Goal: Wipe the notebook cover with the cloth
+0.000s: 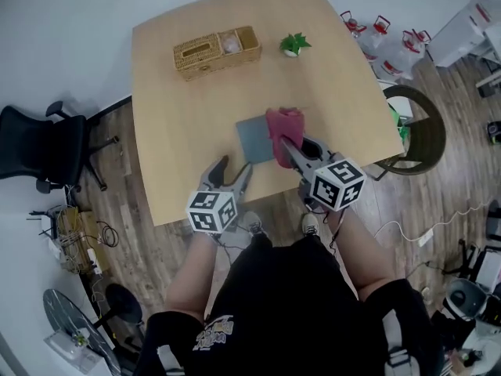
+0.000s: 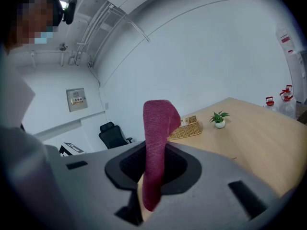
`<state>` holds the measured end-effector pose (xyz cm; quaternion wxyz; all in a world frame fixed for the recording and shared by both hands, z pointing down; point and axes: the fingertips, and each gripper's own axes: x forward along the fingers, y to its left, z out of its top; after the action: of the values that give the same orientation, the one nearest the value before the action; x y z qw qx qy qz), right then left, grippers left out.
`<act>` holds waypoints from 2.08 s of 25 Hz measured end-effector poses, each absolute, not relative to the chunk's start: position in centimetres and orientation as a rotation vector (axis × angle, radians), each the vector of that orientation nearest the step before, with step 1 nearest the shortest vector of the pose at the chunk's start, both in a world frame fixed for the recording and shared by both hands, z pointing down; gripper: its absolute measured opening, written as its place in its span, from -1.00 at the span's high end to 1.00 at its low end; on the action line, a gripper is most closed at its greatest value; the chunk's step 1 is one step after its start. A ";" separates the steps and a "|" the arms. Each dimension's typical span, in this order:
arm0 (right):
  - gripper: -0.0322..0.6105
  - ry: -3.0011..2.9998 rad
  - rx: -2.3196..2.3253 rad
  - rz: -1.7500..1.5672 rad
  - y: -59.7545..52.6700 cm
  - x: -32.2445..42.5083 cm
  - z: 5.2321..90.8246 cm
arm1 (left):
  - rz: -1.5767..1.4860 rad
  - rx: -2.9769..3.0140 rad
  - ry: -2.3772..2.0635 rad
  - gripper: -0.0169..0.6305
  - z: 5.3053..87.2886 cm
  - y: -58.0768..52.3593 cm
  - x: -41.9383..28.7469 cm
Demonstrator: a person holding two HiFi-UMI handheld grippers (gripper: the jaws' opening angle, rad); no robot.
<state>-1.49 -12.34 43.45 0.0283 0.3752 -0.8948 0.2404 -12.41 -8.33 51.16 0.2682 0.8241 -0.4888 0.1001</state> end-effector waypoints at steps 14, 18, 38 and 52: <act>0.68 -2.591 1.308 0.756 -12.3 -3.7 46.5 | 0.375 2.128 -1.113 0.15 58.6 -11.9 -13.4; 0.68 -2.549 1.283 0.788 -12.2 -4.2 48.5 | 0.386 2.077 -1.103 0.15 60.0 -12.6 -13.5; 0.68 -2.350 1.025 0.984 -13.2 -5.4 60.4 | 0.558 1.943 -1.121 0.29 65.9 -14.4 -11.9; 0.68 -2.228 0.927 1.039 -13.1 -8.2 64.3 | 0.624 1.937 -1.189 0.46 65.8 -14.7 -12.8</act>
<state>-8.25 -13.05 64.33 0.2545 0.3411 -0.8200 0.3827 -12.80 -14.68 65.79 0.3823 0.7593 -0.4663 0.2447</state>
